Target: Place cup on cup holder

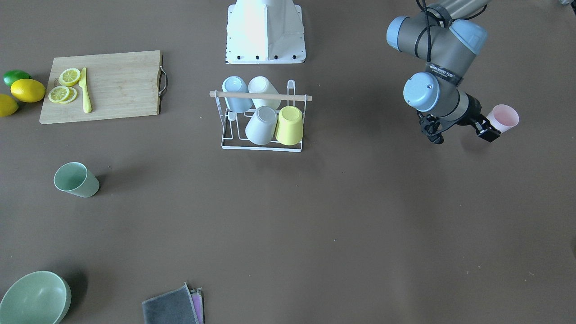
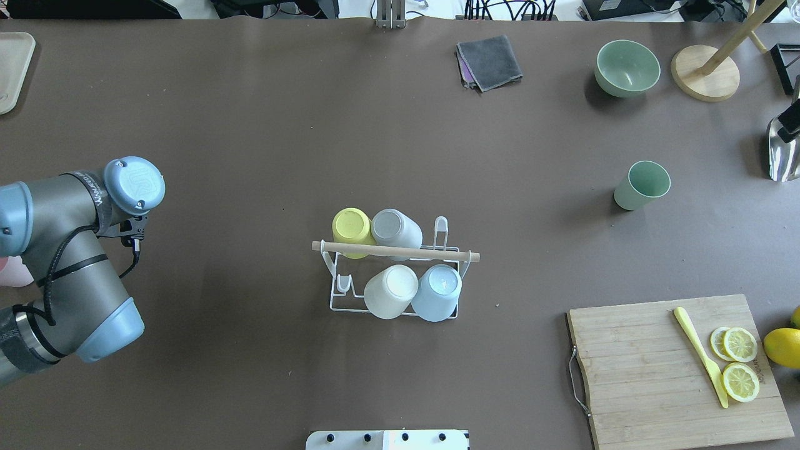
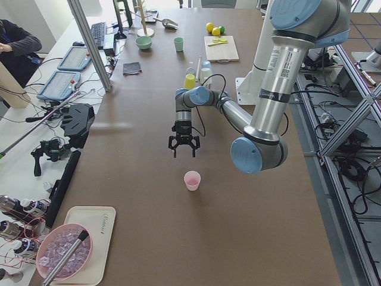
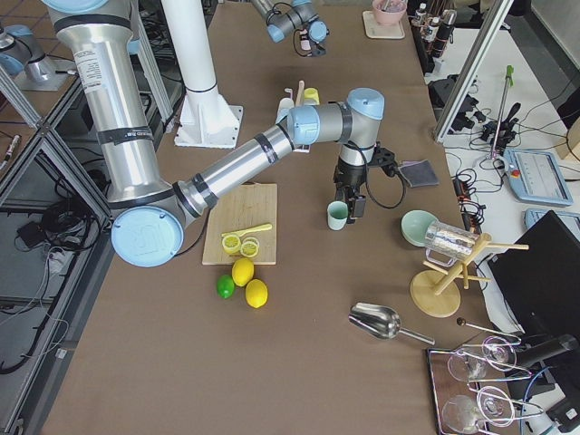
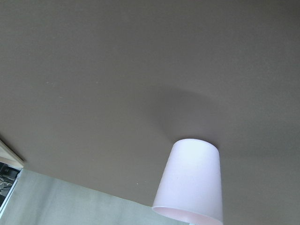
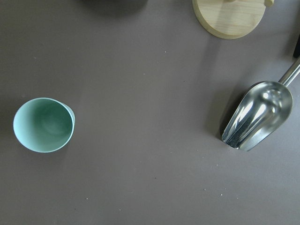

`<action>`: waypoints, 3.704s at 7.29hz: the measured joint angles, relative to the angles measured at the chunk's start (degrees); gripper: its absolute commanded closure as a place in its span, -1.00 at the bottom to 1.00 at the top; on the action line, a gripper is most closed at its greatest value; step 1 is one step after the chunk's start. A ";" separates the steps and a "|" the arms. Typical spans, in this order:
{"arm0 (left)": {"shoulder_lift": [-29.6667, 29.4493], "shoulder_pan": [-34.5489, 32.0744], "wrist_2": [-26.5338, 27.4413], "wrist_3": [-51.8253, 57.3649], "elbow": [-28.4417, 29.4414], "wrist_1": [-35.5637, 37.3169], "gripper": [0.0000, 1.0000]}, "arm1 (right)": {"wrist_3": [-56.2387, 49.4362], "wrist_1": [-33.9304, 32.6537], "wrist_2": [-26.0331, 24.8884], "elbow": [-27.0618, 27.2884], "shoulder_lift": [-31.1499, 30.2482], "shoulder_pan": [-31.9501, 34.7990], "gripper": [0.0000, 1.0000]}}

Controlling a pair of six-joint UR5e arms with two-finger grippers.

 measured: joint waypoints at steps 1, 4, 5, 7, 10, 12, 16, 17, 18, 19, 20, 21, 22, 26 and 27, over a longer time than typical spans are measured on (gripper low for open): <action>0.07 1.82 0.03 0.83 0.43 -0.09 -0.97 | -1.34 -0.66 -0.25 -0.21 0.11 -0.95 -1.00; 1.21 5.58 0.08 2.79 0.77 0.09 -0.96 | -5.50 -6.81 -0.58 -2.83 5.13 -4.17 -1.00; 2.02 5.80 0.09 4.42 0.77 0.02 -0.96 | -5.82 -8.25 -0.74 -5.31 8.02 -5.56 -1.00; 3.53 5.85 0.09 5.57 1.19 -0.58 -0.96 | -6.30 -11.57 -2.53 -9.16 12.90 -8.24 -1.00; 5.52 5.86 0.09 5.71 1.50 -3.04 -0.94 | -8.52 -14.86 -5.88 -19.41 21.19 -9.68 -1.00; 6.64 5.52 0.40 5.74 1.69 -4.63 -0.94 | -11.09 -15.41 -5.81 -26.69 25.35 -9.79 -1.00; 8.34 5.09 4.05 5.92 3.85 -9.29 -0.94 | -12.49 -16.20 -6.20 -46.87 36.60 -13.49 -1.00; 8.48 5.08 4.16 5.94 4.97 -10.61 -0.94 | -13.94 -17.36 -6.42 -48.22 37.60 -14.75 -1.00; 8.55 5.07 4.20 5.96 5.73 -11.52 -0.94 | -16.53 -18.63 -6.49 -48.84 38.04 -15.40 -1.00; 8.62 5.04 4.21 5.98 6.03 -11.95 -0.94 | -18.58 -19.47 -6.54 -49.51 38.17 -16.02 -1.00; 8.89 4.97 4.20 6.00 6.00 -12.14 -0.94 | -20.05 -20.03 -6.54 -50.83 38.30 -17.07 -1.00; 9.34 4.90 4.18 6.03 5.86 -12.26 -0.94 | -20.95 -20.42 -6.32 -52.51 38.49 -17.85 -0.87; 9.83 4.85 4.20 6.09 5.86 -12.68 -0.94 | -22.51 -20.59 -6.07 -53.62 38.61 -18.21 -0.73; 11.12 4.71 4.22 6.18 6.02 -14.67 -0.94 | -30.39 -20.29 -8.83 -53.65 39.37 -19.40 -1.00; 11.18 4.62 4.22 6.16 5.97 -14.80 -0.94 | -30.59 -20.25 -9.33 -53.65 39.28 -20.37 -1.00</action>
